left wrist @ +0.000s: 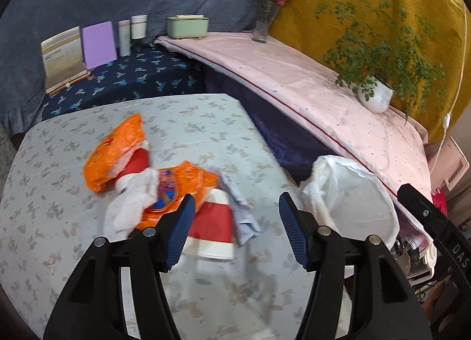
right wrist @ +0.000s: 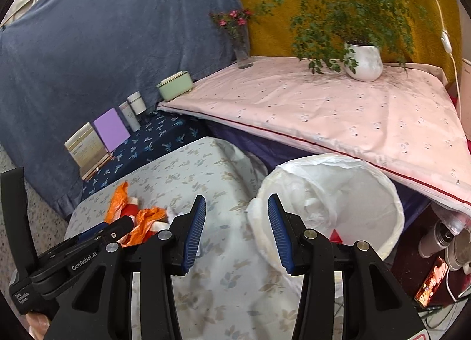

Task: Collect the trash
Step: 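Grasp the white cloth with the left gripper while the right moves toward the orange bag, then lift the white cloth with the left gripper while the right reaches the orange bag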

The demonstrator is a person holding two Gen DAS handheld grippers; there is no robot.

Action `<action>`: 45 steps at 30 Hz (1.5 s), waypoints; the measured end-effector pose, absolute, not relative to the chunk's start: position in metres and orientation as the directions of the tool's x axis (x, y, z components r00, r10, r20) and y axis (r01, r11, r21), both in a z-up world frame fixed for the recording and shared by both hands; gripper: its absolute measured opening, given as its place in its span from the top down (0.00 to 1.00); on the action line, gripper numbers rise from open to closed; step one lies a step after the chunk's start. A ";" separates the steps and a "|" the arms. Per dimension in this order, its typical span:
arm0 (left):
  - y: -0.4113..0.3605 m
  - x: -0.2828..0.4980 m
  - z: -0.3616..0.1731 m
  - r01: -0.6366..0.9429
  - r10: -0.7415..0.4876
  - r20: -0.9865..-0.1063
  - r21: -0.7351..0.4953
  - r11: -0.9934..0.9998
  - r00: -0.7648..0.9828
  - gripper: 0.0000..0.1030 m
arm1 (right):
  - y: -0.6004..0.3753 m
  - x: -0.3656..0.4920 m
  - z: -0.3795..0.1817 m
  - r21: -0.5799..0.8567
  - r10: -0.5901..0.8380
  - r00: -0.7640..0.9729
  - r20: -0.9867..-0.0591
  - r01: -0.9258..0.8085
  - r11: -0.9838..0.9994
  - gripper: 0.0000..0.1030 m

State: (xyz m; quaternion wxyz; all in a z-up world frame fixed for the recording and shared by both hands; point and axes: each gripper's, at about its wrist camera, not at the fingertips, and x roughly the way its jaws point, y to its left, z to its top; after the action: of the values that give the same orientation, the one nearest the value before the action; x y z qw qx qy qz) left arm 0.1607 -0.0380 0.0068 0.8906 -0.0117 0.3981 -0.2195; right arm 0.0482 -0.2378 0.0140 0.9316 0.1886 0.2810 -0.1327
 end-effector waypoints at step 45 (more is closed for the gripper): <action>0.066 0.223 -0.082 0.232 -0.373 -0.814 -0.298 0.926 0.445 0.84 | -0.111 0.146 -0.050 0.236 0.054 0.706 -0.706 0.162 0.958 0.58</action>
State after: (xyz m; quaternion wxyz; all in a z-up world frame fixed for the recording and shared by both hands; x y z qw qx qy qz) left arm 0.2231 0.0662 -0.0819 0.8470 -0.0711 0.4956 -0.1786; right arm 0.1465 -0.1111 -0.0504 0.9126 0.1417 0.3823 -0.0296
